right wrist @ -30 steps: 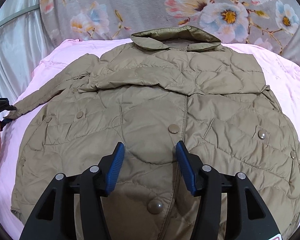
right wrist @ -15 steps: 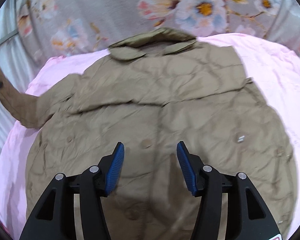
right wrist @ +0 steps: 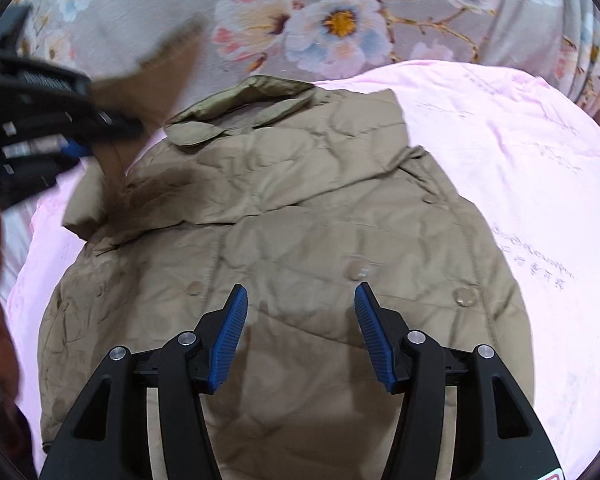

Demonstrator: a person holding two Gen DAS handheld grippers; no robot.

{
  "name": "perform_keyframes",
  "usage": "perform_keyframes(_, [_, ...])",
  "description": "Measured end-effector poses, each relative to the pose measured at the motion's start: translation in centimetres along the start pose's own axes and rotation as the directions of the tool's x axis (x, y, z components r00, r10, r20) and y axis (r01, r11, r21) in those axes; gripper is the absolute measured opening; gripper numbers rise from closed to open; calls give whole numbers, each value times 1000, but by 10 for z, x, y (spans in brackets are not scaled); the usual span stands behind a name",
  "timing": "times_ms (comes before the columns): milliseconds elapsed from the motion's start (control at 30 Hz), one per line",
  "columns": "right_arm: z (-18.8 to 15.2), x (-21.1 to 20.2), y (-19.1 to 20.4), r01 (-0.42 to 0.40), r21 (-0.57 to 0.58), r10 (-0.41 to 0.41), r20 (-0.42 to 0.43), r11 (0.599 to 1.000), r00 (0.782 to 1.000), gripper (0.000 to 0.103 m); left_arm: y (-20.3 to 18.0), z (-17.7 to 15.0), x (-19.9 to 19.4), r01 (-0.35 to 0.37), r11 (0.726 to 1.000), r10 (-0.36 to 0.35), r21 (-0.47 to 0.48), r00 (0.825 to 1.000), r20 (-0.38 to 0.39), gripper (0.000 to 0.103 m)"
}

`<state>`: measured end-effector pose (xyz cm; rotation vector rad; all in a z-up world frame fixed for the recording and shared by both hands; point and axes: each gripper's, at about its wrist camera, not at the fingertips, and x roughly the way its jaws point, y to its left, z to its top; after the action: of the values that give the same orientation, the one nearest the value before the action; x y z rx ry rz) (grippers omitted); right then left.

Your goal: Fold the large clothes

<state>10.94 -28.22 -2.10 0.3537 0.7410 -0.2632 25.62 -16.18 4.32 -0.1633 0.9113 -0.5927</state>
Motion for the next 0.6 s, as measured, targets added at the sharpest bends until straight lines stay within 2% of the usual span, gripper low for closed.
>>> perform_keyframes(33, [0, 1, -6, -1, 13, 1, -3, 1000, 1000, 56, 2, -3, 5, 16, 1000, -17, -23, 1000, -18, 26])
perform_keyframes(67, [0, 1, -11, -5, 23, 5, -4, 1000, 1000, 56, 7, -5, 7, 37, 998, -38, -59, 999, -27, 42])
perform_keyframes(133, [2, 0, -19, -18, 44, 18, -4, 999, 1000, 59, 25, -8, -4, 87, 989, -87, -120, 996, 2, 60])
perform_keyframes(233, [11, 1, -28, -45, 61, 45, -3, 997, 999, 60, 55, -3, -26, 97, 982, -85, -165, 993, 76, 72])
perform_keyframes(333, [24, 6, -30, -92, 80, 94, -16, 993, 995, 61, 100, 4, -46, 28, 976, -2, -217, 993, 120, 74])
perform_keyframes(433, [41, 22, -30, -146, 112, 153, -51, 983, 987, 61, 149, 13, -47, -29, 952, 64, -303, 992, 108, 73])
perform_keyframes(533, [53, 41, -27, -150, 135, 162, -84, 979, 983, 61, 190, 18, -37, -29, 920, 63, -391, 995, 73, 73])
perform_keyframes(600, [57, 54, -23, -166, 154, 184, -108, 974, 977, 61, 215, 18, -25, -6, 889, 33, -458, 998, 51, 73])
